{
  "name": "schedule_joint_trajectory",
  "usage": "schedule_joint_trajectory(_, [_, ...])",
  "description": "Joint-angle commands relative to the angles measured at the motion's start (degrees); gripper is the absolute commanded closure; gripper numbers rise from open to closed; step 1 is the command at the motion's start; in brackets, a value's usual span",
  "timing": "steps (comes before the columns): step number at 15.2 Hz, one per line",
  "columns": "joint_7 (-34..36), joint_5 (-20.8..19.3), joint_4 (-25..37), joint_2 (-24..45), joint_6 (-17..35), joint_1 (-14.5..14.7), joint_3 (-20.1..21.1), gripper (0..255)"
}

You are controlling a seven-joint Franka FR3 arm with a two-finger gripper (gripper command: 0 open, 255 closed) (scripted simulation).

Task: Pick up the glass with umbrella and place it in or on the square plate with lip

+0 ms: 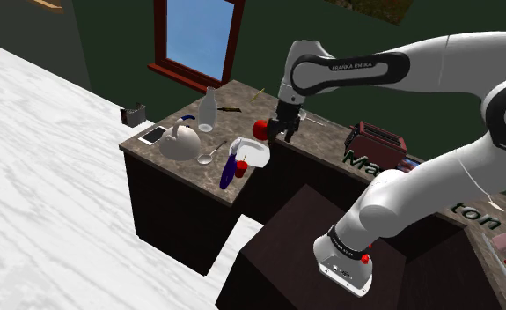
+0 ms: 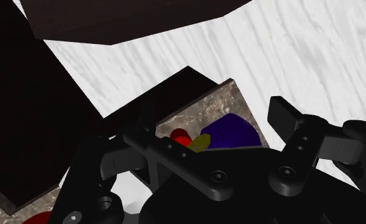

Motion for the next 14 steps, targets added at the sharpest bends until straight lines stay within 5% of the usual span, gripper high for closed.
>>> schedule_joint_trajectory(1, [0.9, 0.4, 0.7, 4.4, 3.8, -0.1, 0.0, 0])
schedule_joint_trajectory(14, [4.3, 3.5, 13.0, 33.7, 20.2, -1.2, -1.0, 0])
